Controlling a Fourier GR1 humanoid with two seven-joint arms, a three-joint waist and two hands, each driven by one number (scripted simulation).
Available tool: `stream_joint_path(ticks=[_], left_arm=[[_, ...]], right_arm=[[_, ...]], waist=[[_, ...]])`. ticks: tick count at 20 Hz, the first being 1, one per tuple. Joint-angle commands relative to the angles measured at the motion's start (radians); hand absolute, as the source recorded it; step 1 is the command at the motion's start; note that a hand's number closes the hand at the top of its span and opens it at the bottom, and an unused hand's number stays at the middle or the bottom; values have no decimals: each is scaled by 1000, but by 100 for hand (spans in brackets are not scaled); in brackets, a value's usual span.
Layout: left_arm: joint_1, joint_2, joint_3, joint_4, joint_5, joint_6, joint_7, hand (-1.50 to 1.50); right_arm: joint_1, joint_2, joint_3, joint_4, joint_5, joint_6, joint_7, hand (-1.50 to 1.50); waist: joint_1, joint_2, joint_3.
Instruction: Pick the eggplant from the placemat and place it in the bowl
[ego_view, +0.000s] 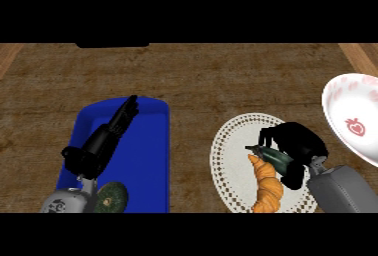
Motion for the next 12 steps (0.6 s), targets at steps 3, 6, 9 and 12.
stream_joint_path(ticks=[3,6,9,12], left_arm=[[19,-28,-30,-12,-10,3,7,0],[15,18,11,-17,15,-36,-10,0],[54,23,3,-77,29,-44,31,0],[14,-21,-27,-39,-6,-5,46,0]], right_arm=[[220,-56,-18,-292,109,-153,114,150],[253,-55,-76,-400,139,-218,167,150],[268,-42,-160,-523,102,-272,174,150],[237,-11,-266,-629,4,-291,171,150]], waist=[[9,7,2],[14,8,2],[19,5,3],[11,7,3]])
